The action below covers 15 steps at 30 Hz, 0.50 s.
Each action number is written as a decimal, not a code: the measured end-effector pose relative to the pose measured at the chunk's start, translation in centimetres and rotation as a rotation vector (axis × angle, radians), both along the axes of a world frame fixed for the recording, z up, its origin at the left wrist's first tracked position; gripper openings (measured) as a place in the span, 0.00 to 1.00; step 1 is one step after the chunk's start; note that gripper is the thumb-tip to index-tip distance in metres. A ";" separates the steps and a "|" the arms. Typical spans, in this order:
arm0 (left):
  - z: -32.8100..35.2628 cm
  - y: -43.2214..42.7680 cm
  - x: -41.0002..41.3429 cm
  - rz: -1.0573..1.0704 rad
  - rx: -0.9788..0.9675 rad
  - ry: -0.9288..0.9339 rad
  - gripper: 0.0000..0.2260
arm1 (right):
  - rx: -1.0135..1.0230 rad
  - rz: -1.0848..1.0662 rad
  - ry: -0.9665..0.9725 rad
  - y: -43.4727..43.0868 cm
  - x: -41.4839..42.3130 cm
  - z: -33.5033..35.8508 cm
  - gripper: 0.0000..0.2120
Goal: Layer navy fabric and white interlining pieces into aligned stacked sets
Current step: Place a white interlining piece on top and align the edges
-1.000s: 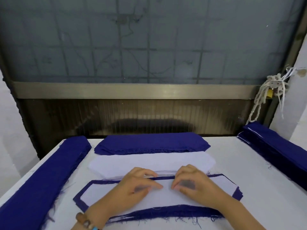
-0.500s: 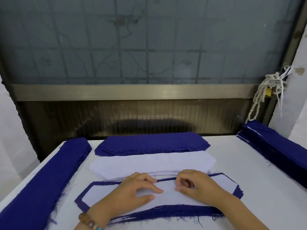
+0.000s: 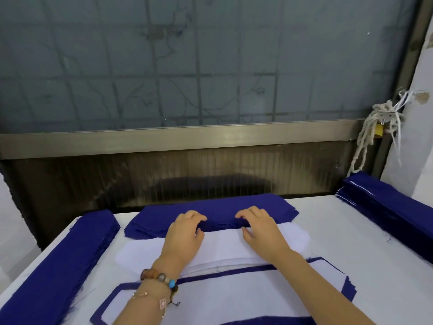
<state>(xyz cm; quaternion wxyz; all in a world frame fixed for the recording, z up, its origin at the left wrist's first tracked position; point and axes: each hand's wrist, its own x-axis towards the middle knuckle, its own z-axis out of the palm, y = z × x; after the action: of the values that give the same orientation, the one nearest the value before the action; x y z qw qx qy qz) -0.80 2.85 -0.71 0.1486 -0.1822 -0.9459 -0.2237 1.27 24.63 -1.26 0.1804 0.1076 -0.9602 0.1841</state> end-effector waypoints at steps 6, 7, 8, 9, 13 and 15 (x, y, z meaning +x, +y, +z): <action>-1.1 1.1 -2.8 0.128 -0.061 0.078 0.12 | 0.155 -0.134 -0.033 -1.0 -5.0 -0.3 0.23; -0.8 1.4 -3.4 0.151 -0.087 0.080 0.11 | 0.181 -0.138 -0.040 -1.2 -5.8 0.0 0.22; -0.5 1.8 -4.1 0.174 -0.119 0.073 0.11 | 0.200 -0.140 -0.051 -1.3 -6.5 0.2 0.20; -0.2 2.0 -4.8 0.195 -0.146 0.062 0.12 | 0.205 -0.142 -0.060 -1.5 -7.2 0.5 0.18; 0.3 3.0 -6.8 0.239 -0.210 0.040 0.14 | 0.242 -0.142 -0.091 -1.7 -8.8 0.6 0.15; 0.1 3.3 -7.5 0.258 -0.220 0.030 0.12 | 0.263 -0.135 -0.108 -1.8 -9.4 0.3 0.15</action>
<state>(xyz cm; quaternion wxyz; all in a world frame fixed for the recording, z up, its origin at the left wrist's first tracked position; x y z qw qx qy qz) -8.26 6.14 -0.61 0.1691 -0.0777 -0.9779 -0.0949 -8.10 22.79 -0.98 0.1248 0.0555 -0.9894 0.0500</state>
